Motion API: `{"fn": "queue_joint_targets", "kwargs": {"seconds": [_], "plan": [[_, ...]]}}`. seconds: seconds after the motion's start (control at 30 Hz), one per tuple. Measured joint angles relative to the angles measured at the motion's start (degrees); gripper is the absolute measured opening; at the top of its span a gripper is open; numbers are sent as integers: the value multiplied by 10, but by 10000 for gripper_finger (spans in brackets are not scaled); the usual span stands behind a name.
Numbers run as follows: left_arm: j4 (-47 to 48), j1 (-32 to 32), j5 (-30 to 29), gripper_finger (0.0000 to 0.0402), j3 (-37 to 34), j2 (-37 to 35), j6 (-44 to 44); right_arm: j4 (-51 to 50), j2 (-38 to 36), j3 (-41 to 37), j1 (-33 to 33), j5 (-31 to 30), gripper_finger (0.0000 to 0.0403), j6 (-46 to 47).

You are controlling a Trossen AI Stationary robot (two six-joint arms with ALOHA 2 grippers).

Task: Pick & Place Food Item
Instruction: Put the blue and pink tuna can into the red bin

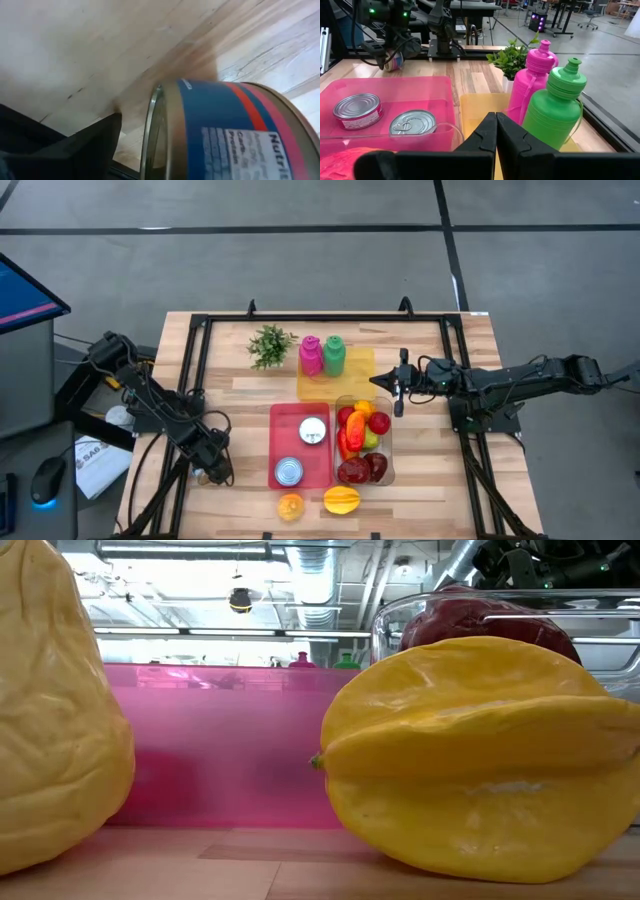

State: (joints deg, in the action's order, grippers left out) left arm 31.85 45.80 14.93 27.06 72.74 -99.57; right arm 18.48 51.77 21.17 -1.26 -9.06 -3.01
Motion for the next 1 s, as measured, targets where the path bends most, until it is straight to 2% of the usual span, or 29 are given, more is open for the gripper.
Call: {"fn": "queue_joint_targets", "kwargs": {"seconds": [0.13, 0.37, 0.63, 0.77, 1.0], "plan": [[4, 0, -4, 323, -2, -12, -1, 0, 0, 0, 0, 0, 0, 0], [12, 1, -6, 241, -3, -14, 2, 0, 0, 0, 0, 0, 0, 0], [10, 1, -43, 170, -1, -16, 5, 0, 0, 0, 0, 0, 0, 0], [10, 1, -45, 156, -1, -16, 6, 0, 0, 0, 0, 0, 0, 0], [-2, -5, -65, 163, -4, -34, 6, 0, 0, 0, 0, 0, 0, 0]]}}
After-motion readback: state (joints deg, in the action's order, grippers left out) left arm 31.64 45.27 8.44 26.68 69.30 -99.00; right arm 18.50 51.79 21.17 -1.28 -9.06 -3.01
